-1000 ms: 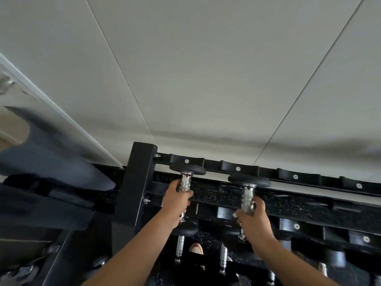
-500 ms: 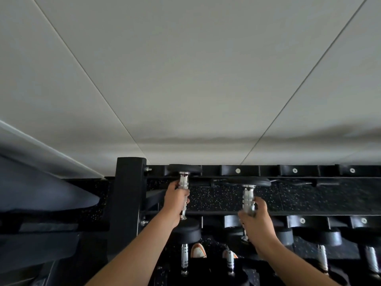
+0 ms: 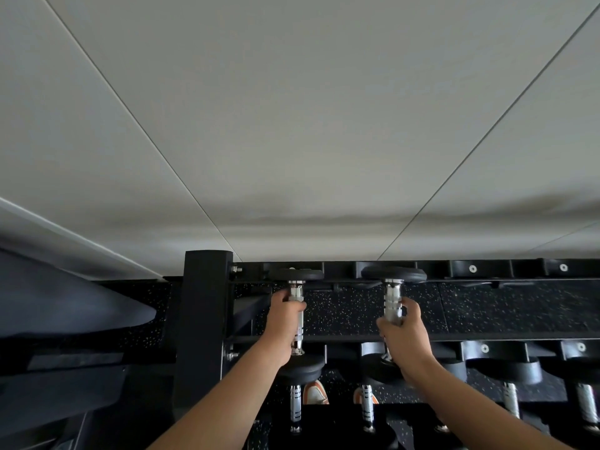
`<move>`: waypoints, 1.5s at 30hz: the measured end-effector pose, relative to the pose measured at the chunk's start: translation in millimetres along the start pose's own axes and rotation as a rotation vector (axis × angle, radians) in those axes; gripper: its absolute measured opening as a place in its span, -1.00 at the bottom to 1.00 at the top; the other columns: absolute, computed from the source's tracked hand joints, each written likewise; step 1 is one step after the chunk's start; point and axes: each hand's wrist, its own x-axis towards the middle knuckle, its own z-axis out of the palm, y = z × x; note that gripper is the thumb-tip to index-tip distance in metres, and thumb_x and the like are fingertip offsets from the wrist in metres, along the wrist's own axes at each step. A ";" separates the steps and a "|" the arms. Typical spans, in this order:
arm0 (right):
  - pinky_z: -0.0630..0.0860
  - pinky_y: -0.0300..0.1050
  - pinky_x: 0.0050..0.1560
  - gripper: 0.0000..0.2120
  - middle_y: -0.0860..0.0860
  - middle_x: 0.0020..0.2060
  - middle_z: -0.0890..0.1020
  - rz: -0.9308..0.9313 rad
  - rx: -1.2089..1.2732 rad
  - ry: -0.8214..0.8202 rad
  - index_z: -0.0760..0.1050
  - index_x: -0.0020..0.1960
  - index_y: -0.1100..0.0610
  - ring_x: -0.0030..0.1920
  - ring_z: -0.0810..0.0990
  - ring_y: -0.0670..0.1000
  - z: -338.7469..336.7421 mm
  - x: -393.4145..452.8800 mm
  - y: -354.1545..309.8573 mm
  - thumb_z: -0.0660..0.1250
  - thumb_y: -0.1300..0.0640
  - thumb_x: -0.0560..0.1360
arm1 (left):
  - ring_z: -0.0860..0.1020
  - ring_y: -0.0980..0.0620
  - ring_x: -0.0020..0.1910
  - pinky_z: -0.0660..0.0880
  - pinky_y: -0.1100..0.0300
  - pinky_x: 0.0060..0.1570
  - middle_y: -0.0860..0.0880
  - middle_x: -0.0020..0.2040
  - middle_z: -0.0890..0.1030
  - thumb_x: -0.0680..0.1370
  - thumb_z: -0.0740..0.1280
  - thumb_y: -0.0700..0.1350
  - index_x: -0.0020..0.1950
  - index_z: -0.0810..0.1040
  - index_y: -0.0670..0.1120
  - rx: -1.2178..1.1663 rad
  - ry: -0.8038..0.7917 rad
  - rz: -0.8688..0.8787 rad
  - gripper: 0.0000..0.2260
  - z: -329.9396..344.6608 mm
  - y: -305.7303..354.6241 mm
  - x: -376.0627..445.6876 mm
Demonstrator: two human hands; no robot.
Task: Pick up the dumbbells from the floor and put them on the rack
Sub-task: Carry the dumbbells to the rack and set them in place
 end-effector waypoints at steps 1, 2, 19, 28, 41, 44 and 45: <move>0.45 -0.11 -0.45 -0.53 0.12 -0.20 0.62 0.002 -0.002 0.005 0.25 0.33 -0.05 -0.35 0.56 0.05 1.0 2.8 -0.7 0.34 0.20 0.51 | 0.52 -0.13 0.08 0.42 -0.09 0.14 -0.15 0.12 0.56 0.48 0.31 -0.24 0.31 0.40 -0.08 -0.002 0.012 0.006 -0.60 0.5 2.1 0.5; 0.45 -0.11 -0.45 -0.52 0.11 -0.20 0.62 0.004 -0.002 0.010 0.25 0.34 -0.04 -0.34 0.56 0.05 2.0 5.7 -1.3 0.34 0.20 0.51 | 0.51 -0.10 0.09 0.43 -0.06 0.12 -0.12 0.13 0.55 0.49 0.32 -0.23 0.34 0.37 -0.07 0.004 0.024 0.011 -0.58 0.5 3.8 0.7; 0.43 -0.14 -0.41 -0.44 -0.01 -0.14 0.57 0.047 -0.095 -0.002 0.16 0.43 -0.01 -0.27 0.60 0.06 2.7 31.9 9.9 0.32 0.21 0.53 | 0.37 -0.07 0.32 0.27 0.01 0.29 -0.06 0.40 0.37 0.50 0.35 -0.25 0.56 0.06 0.00 0.136 -0.022 0.090 -0.28 2.6 -3.2 -11.6; 0.44 -0.14 -0.42 -0.43 0.04 -0.03 0.54 0.030 -0.151 0.008 0.14 0.47 -0.01 -0.25 0.61 0.03 3.1 32.6 9.5 0.32 0.18 0.55 | 0.23 -0.07 0.46 0.18 -0.03 0.41 -0.05 0.55 0.19 0.49 0.34 -0.23 0.58 -0.04 0.07 0.162 -0.038 0.115 -0.21 2.1 -11.9 -13.7; 0.48 -0.13 -0.35 -0.34 0.19 0.30 0.45 -0.083 -0.298 -0.030 0.07 0.54 0.04 -0.16 0.59 0.05 -4.0 15.0 10.4 0.30 0.24 0.55 | 0.20 -0.08 0.48 0.19 -0.03 0.41 -0.07 0.54 0.16 0.46 0.36 -0.21 0.58 0.01 0.03 0.219 0.011 0.177 -0.21 2.7 -28.7 -26.1; 0.48 -0.19 -0.35 -0.35 0.19 0.38 0.34 -0.127 -0.333 -0.038 0.07 0.54 -0.01 -0.09 0.56 0.04 -6.0 4.4 11.6 0.29 0.19 0.55 | 0.30 -0.07 0.40 0.27 0.03 0.32 -0.08 0.49 0.26 0.45 0.37 -0.21 0.57 0.10 -0.01 0.238 0.030 0.212 -0.25 4.8 -30.7 -29.8; 0.53 -0.15 -0.28 -0.36 0.18 0.41 0.30 -0.148 -0.344 -0.046 0.08 0.54 -0.02 -0.02 0.55 0.08 -6.8 0.5 12.3 0.29 0.17 0.56 | 0.36 -0.04 0.33 0.31 0.07 0.24 -0.08 0.45 0.31 0.44 0.38 -0.21 0.55 0.15 -0.02 0.244 0.036 0.224 -0.27 5.1 -31.0 -31.9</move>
